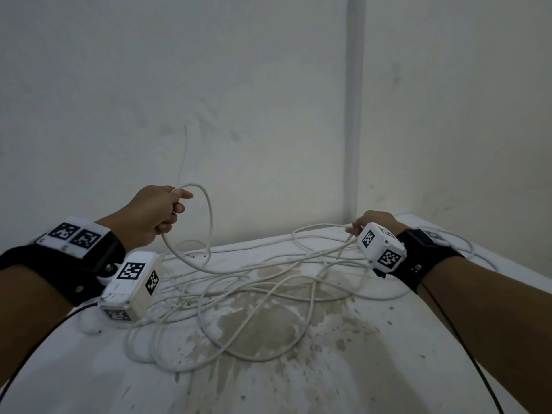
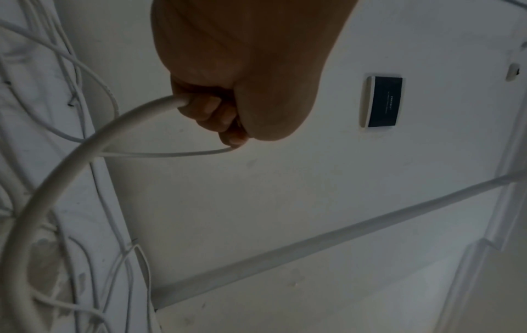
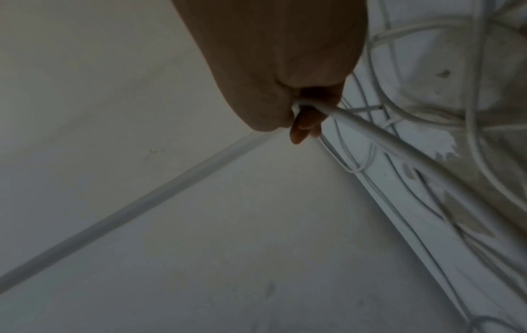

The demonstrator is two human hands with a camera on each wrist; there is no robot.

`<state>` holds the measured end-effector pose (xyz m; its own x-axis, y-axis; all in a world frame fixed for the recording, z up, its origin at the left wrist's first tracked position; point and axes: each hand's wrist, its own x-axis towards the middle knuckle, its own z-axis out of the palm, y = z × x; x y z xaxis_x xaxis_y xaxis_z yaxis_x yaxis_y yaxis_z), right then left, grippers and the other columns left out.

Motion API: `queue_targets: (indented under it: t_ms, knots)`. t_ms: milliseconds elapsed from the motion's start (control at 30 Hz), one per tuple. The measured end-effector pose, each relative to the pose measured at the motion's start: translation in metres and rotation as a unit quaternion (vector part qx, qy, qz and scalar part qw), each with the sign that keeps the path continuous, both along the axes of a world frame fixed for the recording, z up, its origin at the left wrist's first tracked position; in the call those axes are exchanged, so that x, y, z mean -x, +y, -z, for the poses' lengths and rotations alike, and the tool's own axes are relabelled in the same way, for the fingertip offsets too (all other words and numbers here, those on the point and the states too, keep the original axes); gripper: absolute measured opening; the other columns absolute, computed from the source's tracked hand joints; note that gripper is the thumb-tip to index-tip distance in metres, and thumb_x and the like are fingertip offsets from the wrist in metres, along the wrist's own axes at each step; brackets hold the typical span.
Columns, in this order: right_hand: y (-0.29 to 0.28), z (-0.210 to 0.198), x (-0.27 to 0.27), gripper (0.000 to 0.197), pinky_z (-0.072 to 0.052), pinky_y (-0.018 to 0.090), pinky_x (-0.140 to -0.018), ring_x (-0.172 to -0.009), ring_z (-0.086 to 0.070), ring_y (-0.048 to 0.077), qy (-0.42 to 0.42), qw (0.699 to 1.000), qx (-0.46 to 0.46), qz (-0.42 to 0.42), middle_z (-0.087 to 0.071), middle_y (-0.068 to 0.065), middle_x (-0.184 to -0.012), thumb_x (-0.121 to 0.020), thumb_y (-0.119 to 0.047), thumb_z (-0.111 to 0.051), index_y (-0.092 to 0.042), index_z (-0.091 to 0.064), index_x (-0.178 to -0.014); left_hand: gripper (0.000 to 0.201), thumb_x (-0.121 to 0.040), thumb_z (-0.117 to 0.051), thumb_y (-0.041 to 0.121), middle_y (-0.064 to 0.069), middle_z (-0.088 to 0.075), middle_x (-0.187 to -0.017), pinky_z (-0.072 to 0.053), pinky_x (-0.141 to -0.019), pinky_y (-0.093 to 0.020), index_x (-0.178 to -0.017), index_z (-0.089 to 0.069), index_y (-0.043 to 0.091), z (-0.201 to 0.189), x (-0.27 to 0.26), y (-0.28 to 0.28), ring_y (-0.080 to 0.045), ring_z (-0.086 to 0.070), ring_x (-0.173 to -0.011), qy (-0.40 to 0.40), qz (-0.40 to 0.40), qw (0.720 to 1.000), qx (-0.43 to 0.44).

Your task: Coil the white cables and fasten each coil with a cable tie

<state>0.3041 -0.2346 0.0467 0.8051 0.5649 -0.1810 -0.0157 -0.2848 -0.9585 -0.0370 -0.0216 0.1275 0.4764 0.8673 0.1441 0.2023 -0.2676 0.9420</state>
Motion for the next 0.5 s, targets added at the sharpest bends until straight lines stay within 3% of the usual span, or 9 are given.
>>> queue_targets:
  t_ms: [33, 67, 100, 133, 200, 300, 400, 500]
  knots:
    - [0.0, -0.003, 0.001, 0.031, -0.053, 0.024, -0.077, -0.098, -0.069, 0.022, -0.047, 0.999, -0.002, -0.023, -0.072, 0.012, -0.103, -0.103, -0.02, -0.05, -0.014, -0.057, -0.074, 0.027, -0.108, -0.038, 0.019, -0.002, -0.044, -0.068, -0.023, -0.035, -0.017, -0.102, -0.063, 0.011, 0.0, -0.003, 0.003, -0.012, -0.027, -0.051, 0.002, 0.002, 1.0, 0.0]
    - [0.0, -0.011, 0.005, 0.026, -0.049, 0.021, -0.057, -0.078, -0.069, 0.021, 0.005, 0.999, -0.041, -0.009, -0.071, 0.011, -0.089, -0.103, -0.018, -0.049, -0.008, -0.064, -0.084, 0.027, -0.108, -0.038, 0.019, -0.002, -0.044, -0.068, -0.023, -0.034, -0.017, -0.103, -0.063, 0.011, 0.0, -0.006, 0.006, -0.012, -0.027, -0.051, 0.003, 0.006, 1.0, -0.001]
    - [0.001, -0.016, 0.006, 0.027, -0.04, 0.019, -0.043, -0.055, -0.061, 0.016, 0.024, 0.997, -0.075, -0.007, -0.065, 0.006, -0.073, -0.103, -0.017, -0.047, -0.002, -0.066, -0.093, 0.027, -0.107, -0.038, 0.019, -0.002, -0.044, -0.068, -0.023, -0.035, -0.017, -0.104, -0.063, 0.011, -0.001, -0.01, 0.009, -0.012, -0.028, -0.05, 0.005, 0.011, 1.0, -0.003]
    - [0.0, -0.02, 0.012, 0.03, -0.033, 0.018, -0.037, -0.043, -0.047, 0.011, 0.049, 0.994, -0.093, -0.009, -0.054, 0.002, -0.062, -0.104, -0.019, -0.045, 0.0, -0.067, -0.096, 0.027, -0.107, -0.038, 0.019, -0.002, -0.045, -0.068, -0.023, -0.035, -0.018, -0.104, -0.063, 0.01, -0.001, -0.013, 0.014, -0.012, -0.028, -0.05, 0.009, 0.016, 1.0, -0.007]
    - [0.006, -0.025, 0.017, 0.035, -0.028, 0.016, -0.035, -0.04, -0.034, 0.008, 0.072, 0.99, -0.113, -0.032, -0.043, -0.001, -0.059, -0.106, -0.023, -0.042, -0.003, -0.066, -0.092, 0.026, -0.107, -0.04, 0.021, -0.001, -0.046, -0.068, -0.025, -0.037, -0.018, -0.105, -0.064, 0.01, -0.002, -0.021, 0.023, -0.012, -0.031, -0.05, 0.023, 0.026, 0.999, -0.029]
    - [0.013, -0.032, 0.034, 0.034, -0.025, 0.017, -0.033, -0.044, -0.032, 0.009, 0.061, 0.99, -0.115, -0.06, -0.045, 0.001, -0.064, -0.105, -0.015, -0.037, -0.003, -0.064, -0.087, 0.024, -0.105, -0.046, 0.025, -0.002, -0.05, -0.074, -0.032, -0.047, -0.022, -0.102, -0.068, 0.015, -0.002, -0.03, 0.038, -0.014, -0.037, -0.056, 0.073, 0.034, 0.992, -0.093]
    - [0.021, -0.036, 0.05, 0.031, -0.017, 0.018, -0.033, -0.038, -0.022, 0.006, 0.057, 0.984, -0.122, -0.119, -0.033, -0.002, -0.059, -0.106, -0.02, -0.041, -0.002, -0.064, -0.096, 0.023, -0.104, -0.049, 0.024, -0.004, -0.056, -0.079, -0.038, -0.058, -0.025, -0.1, -0.071, 0.017, 0.004, -0.03, 0.051, -0.016, -0.044, -0.064, 0.125, 0.047, 0.982, -0.132]
    - [0.031, -0.038, 0.061, 0.035, -0.013, 0.019, -0.035, -0.042, -0.017, 0.007, 0.034, 0.979, -0.132, -0.15, -0.023, -0.005, -0.056, -0.105, -0.031, -0.046, -0.001, -0.064, -0.104, 0.026, -0.105, -0.047, 0.024, -0.001, -0.055, -0.075, -0.038, -0.058, -0.024, -0.107, -0.07, 0.014, 0.01, -0.023, 0.059, -0.014, -0.049, -0.065, 0.058, 0.13, 0.986, -0.088]
